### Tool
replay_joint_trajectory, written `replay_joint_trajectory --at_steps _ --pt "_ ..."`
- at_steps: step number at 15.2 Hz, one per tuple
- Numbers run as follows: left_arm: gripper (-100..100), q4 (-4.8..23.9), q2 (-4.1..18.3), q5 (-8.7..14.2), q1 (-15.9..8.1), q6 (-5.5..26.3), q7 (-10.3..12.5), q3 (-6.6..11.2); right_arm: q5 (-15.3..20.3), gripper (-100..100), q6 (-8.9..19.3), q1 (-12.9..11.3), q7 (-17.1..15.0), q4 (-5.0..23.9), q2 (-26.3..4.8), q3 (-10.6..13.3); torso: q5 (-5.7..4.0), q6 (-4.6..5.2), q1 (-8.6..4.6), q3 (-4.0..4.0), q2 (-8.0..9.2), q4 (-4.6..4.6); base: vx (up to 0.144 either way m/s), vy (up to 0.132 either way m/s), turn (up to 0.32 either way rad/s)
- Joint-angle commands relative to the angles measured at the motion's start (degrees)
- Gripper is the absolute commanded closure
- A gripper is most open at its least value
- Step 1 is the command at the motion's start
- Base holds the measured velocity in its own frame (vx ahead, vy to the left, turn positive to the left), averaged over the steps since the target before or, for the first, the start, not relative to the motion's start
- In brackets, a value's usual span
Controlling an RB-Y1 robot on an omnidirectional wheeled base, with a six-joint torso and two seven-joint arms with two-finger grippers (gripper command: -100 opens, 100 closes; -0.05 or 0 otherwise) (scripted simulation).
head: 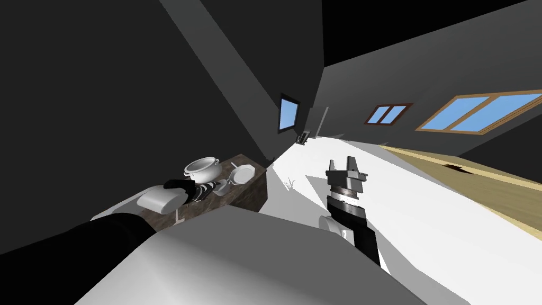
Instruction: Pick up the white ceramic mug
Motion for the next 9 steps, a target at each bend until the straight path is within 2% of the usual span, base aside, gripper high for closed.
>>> replay_joint_trajectory --at_steps 1,2,3,4,5,6,9 --pt "-100 0.5 0.9 1.3 0.2 2.8 -0.4 0.53 0.0 0 0.0 0.0 0.0 0.0 0.0 0.0 0.00 0.00 0.00 0.00 0.00 0.00 0.022 0.003 -0.108" --pt "-100 0.5 0.9 1.3 0.2 2.8 -0.4 0.53 0.0 0 0.0 0.0 0.0 0.0 0.0 0.0 0.00 0.00 0.00 0.00 0.00 0.00 0.016 0.004 -0.044" --pt "-100 0.7 2.0 2.8 0.6 4.8 -0.5 1.25 0.0 0 0.0 0.0 0.0 0.0 0.0 0.0 0.00 -0.02 0.00 0.01 0.01 0.00 0.016 0.002 -0.088" --pt "-100 0.7 2.0 2.8 0.6 5.2 -0.5 1.25 0.0 0 0.0 0.0 0.0 0.0 0.0 0.0 0.00 0.00 -0.01 0.01 0.02 0.00 0.016 0.004 -0.096" --pt "-100 0.8 2.9 4.1 1.0 7.0 -0.7 1.93 0.0 0 0.0 0.0 0.0 0.0 0.0 0.0 0.00 -0.01 0.00 0.01 0.02 0.00 0.021 0.005 -0.113" --pt "-100 0.8 2.9 4.1 1.0 7.4 -0.7 1.93 0.0 0 0.0 0.0 0.0 0.0 0.0 0.0 0.00 0.00 0.00 0.01 0.01 0.00 0.022 0.004 -0.091" --pt "-100 1.1 4.5 6.5 1.7 11.2 -1.0 3.11 0.0 0 0.0 0.0 0.0 0.0 0.0 0.0 0.00 -0.01 -0.01 0.00 0.00 0.00 0.023 0.003 -0.102"
